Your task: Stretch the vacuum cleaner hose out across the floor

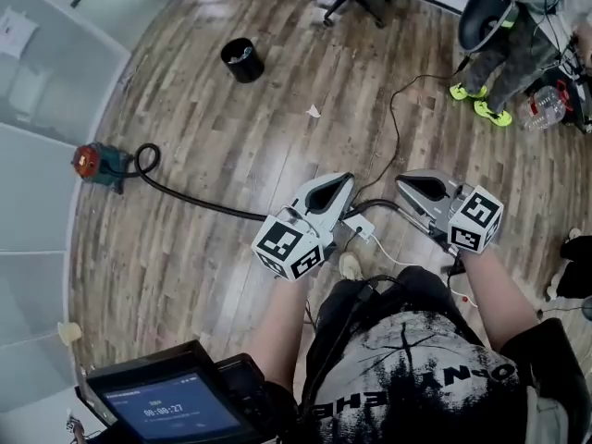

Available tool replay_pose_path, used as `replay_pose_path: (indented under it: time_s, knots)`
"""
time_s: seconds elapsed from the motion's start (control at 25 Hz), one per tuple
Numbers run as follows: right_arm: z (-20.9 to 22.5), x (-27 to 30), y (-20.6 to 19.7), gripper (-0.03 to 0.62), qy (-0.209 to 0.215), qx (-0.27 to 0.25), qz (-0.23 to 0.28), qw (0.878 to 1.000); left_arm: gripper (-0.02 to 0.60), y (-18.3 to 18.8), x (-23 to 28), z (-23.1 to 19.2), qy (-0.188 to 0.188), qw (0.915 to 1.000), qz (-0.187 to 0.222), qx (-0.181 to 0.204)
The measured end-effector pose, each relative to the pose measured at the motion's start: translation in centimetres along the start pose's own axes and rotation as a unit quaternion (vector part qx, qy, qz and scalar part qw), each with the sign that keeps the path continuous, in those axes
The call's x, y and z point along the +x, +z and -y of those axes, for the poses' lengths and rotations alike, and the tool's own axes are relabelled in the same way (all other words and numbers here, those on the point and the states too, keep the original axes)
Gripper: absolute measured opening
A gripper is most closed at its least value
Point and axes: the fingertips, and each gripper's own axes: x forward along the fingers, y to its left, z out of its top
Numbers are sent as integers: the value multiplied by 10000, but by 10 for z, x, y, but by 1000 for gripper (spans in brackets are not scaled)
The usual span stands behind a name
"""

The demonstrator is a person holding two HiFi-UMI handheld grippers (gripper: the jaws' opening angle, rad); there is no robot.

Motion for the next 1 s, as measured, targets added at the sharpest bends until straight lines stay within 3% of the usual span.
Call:
replay_pose_path:
  time_s: [0.16,0.28,0.68,1.0]
  knots:
    - [-30,-9,41,6,94,-496,407,9979,0,22,0,20,78,9981,31,616]
    - [-37,-16,56,6,94,-796,561,9952,0,30,-1,31,160,9963,66,843]
    - [-20,-74,68,6,339,-1153,593,9910,0,38,31,86,583,9927,126,1044]
    - [-9,-80,70,6,414,-1200,451,9909,0,45,49,92,597,9930,155,1003]
